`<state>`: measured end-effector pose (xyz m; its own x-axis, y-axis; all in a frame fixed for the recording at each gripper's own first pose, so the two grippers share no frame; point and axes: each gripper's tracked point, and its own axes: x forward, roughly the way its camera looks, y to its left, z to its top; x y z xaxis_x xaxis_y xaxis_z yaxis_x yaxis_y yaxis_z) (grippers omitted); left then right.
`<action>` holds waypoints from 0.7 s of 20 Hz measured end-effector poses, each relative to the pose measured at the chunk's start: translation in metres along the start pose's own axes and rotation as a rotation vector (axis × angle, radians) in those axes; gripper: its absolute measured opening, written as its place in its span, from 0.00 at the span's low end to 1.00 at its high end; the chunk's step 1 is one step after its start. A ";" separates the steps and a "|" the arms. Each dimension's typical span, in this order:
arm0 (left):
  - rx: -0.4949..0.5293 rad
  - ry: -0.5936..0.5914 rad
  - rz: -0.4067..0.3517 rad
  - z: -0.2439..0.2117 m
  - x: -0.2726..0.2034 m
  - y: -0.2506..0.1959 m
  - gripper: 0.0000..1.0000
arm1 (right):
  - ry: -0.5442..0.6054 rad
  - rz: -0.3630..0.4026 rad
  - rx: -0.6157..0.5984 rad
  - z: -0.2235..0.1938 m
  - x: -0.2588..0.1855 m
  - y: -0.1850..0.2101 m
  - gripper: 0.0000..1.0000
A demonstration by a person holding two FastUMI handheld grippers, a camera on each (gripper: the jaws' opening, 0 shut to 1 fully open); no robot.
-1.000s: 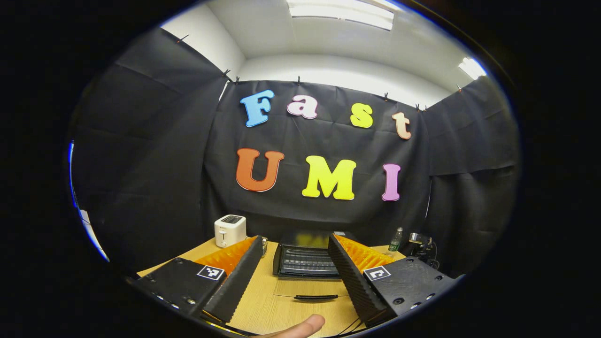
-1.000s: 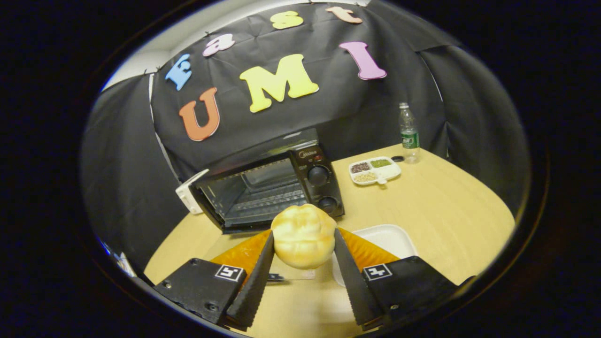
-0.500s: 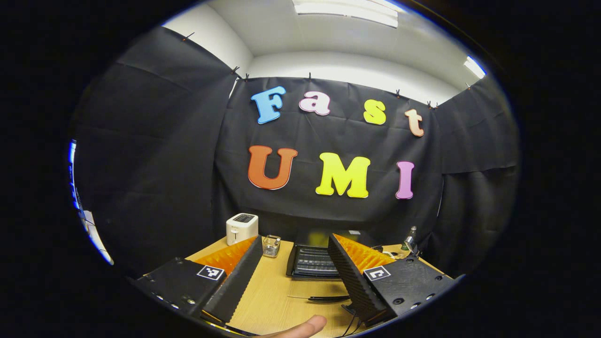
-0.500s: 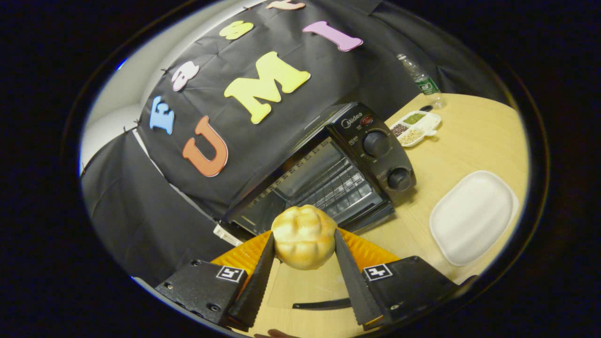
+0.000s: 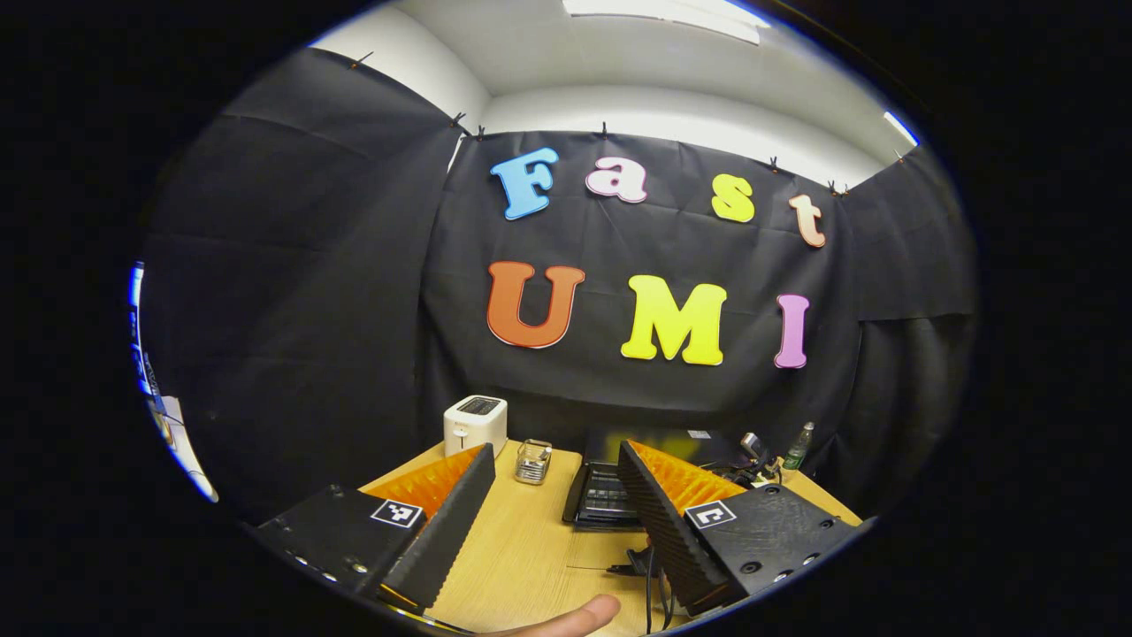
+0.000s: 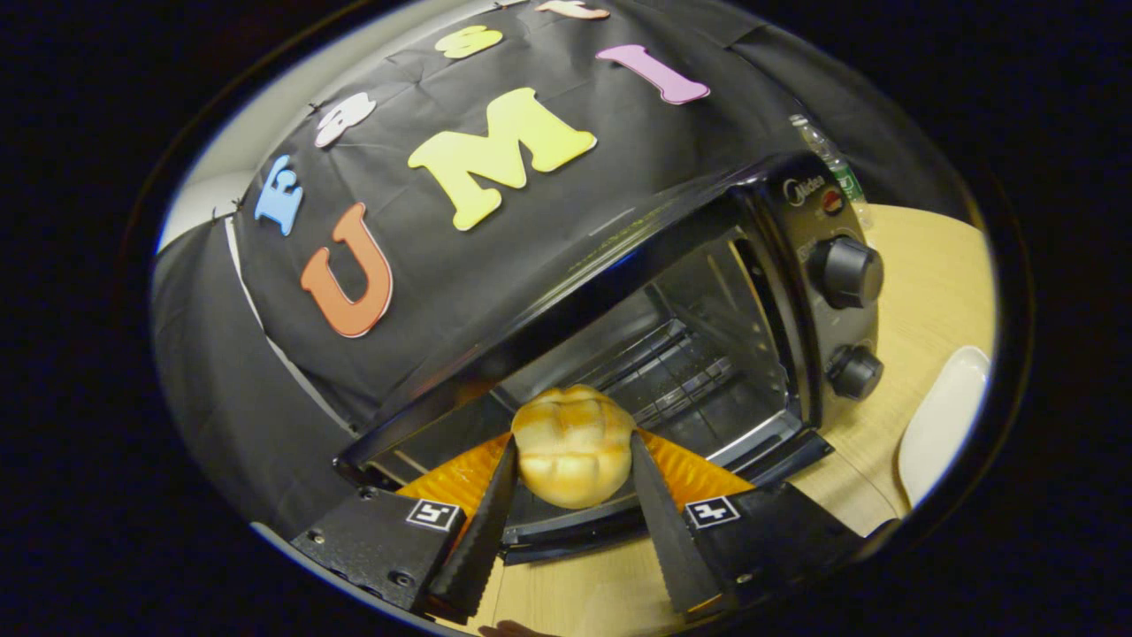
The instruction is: Open the electric oven with the left hand, put the food in, and close the electric oven.
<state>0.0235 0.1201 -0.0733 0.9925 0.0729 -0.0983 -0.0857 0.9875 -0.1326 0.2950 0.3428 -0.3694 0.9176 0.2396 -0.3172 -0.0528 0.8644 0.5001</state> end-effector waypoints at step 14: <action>0.024 0.056 0.007 -0.020 0.007 -0.001 0.92 | 0.021 -0.068 -0.243 -0.001 0.010 -0.013 0.94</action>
<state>0.0289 0.1164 -0.0931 0.9854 0.0731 -0.1540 -0.0903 0.9900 -0.1079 0.3051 0.3344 -0.3796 0.9140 0.1845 -0.3613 -0.0868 0.9590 0.2699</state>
